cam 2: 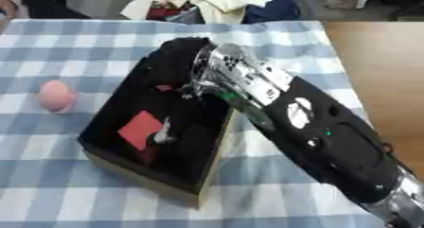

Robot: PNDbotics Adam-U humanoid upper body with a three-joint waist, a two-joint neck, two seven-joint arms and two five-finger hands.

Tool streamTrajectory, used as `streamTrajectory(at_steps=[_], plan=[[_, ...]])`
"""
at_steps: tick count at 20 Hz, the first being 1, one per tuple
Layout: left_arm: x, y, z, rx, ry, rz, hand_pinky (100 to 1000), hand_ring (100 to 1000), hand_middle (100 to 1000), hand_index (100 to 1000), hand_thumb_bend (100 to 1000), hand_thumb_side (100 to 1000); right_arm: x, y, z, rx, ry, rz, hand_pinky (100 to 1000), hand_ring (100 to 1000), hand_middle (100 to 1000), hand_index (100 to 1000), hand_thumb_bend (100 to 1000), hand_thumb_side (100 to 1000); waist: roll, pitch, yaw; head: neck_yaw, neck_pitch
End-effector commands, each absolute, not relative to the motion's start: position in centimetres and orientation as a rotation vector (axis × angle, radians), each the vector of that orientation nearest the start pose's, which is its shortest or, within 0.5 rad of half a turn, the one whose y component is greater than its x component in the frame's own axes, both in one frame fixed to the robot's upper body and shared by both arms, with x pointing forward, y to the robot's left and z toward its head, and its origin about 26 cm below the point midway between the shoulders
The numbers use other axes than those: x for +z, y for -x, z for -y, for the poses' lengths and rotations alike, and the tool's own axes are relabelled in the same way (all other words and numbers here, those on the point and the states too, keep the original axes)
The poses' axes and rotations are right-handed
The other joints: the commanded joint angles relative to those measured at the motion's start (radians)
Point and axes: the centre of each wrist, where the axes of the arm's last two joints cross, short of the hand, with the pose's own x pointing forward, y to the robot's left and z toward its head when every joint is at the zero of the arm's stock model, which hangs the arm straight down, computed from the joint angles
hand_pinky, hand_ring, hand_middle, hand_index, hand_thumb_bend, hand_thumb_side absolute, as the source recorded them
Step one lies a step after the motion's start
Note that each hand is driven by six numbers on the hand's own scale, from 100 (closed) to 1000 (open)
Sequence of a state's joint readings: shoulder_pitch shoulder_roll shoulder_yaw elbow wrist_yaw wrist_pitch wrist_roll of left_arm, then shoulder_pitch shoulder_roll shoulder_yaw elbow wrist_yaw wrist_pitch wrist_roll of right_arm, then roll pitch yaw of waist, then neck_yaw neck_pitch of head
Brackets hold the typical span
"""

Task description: Pick up objects on the table and place them in the box.

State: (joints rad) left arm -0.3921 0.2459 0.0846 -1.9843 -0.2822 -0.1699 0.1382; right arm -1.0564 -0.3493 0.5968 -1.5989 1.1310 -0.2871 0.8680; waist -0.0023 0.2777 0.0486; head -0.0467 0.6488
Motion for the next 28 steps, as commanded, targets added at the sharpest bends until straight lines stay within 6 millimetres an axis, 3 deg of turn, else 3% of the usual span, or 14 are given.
streamTrajectory(at_steps=[1, 5, 11, 18, 28], plan=[[23.1, -30.7, -26.2, -0.26, -0.539, 2.572, 462, 673, 727, 798, 100, 758, 31.7, -34.4, 8.0, -2.517, -1.26, -1.506, 929, 958, 851, 869, 303, 968, 0.005, -0.019, -0.002, 0.004, -0.009], [23.1, -30.7, -26.3, -0.252, -0.553, 2.567, 462, 674, 729, 798, 100, 771, 33.9, -33.2, 10.4, -2.389, -1.251, -1.844, 929, 942, 833, 872, 100, 950, 0.008, -0.019, -0.007, 0.01, -0.005], [23.2, -30.7, -26.6, -0.222, -0.592, 2.553, 463, 676, 735, 802, 100, 797, 35.9, -31.4, 13.6, -2.144, -1.174, -2.329, 917, 911, 813, 865, 100, 999, 0.016, -0.017, -0.013, 0.024, -0.003], [23.9, -30.5, -27.8, -0.189, -0.784, 2.501, 470, 681, 733, 807, 100, 834, 35.8, -30.2, 17.1, -1.721, -1.059, -2.851, 915, 890, 781, 834, 100, 839, 0.028, -0.015, -0.021, 0.051, 0.001], [25.9, -29.9, -30.1, -0.345, -1.263, 2.334, 494, 680, 694, 808, 100, 909, 34.9, -30.0, 20.0, -1.236, -0.864, -3.166, 930, 899, 795, 832, 100, 772, 0.04, -0.012, -0.028, 0.06, -0.005]])
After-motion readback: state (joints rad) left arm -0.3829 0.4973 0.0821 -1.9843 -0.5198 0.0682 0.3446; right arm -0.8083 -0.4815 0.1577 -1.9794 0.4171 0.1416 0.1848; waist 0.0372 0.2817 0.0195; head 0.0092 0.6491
